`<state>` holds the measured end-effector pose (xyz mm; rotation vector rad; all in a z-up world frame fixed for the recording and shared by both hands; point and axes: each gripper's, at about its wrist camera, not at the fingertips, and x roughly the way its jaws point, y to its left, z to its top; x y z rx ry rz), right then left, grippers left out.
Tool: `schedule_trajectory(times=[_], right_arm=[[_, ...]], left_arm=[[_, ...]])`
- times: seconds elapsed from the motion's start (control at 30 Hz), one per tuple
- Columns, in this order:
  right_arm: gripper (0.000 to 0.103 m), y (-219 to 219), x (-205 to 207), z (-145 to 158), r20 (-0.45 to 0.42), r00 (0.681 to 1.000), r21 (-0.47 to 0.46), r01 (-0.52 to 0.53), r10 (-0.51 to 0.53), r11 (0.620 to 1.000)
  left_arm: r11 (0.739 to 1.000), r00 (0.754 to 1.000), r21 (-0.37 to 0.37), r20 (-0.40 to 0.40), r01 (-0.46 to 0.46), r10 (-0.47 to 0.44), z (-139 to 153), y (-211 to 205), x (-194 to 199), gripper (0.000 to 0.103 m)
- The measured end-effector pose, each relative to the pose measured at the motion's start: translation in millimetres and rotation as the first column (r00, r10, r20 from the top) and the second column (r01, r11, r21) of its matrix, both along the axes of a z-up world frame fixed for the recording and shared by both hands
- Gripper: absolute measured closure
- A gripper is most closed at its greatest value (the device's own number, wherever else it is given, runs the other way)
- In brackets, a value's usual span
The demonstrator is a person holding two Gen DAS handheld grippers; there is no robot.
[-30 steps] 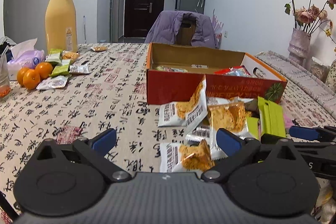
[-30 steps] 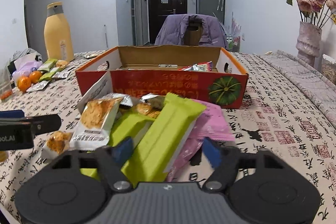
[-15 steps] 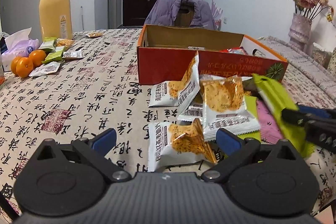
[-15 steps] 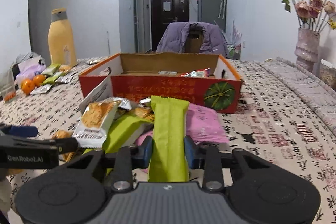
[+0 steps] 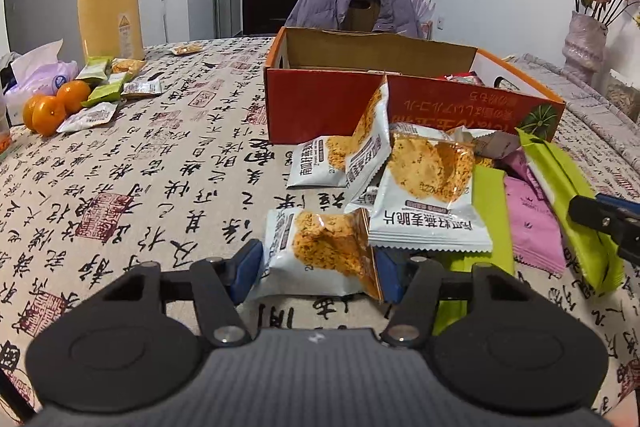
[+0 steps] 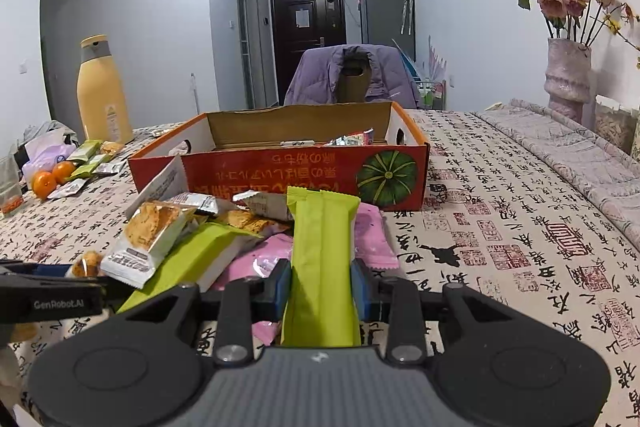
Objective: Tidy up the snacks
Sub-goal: 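Grasp a cracker pack with left tool while right tool grasps green bar, then carry the cracker pack and green bar over the box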
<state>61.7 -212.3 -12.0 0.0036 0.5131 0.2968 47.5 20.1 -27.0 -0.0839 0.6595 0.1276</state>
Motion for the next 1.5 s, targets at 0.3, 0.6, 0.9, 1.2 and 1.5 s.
schedule_trajectory(times=[0.3,0.6,0.9,1.2,1.5], right_arm=[[0.072,-4.1,-3.4,1.2,0.014,1.000,0.015,-0.003,0.003,1.000],[0.072,-7.0,-11.2,13.2,0.053,0.999,0.024,-0.007,0.005,1.000],[0.072,-5.2,-1.7,23.2,0.081,0.997,0.020,-0.009,0.007,1.000],[0.072,0.0,23.0,37.7,0.118,0.993,0.009,-0.017,0.016,1.000],[0.072,10.8,67.9,58.0,0.154,0.988,0.007,-0.031,0.030,0.999]], left_arm=[[1.000,0.999,0.002,0.048,0.003,-0.003,6.0,2.2,-13.8,0.048],[0.999,0.993,0.005,0.112,-0.033,0.032,26.5,16.8,-20.7,0.048],[0.999,0.983,0.028,0.181,-0.017,0.011,52.2,13.8,-13.3,0.048],[0.999,0.973,0.049,0.229,0.018,-0.029,72.9,0.7,12.7,0.048],[0.998,0.962,0.059,0.267,0.036,-0.050,93.0,-7.6,54.4,0.048]])
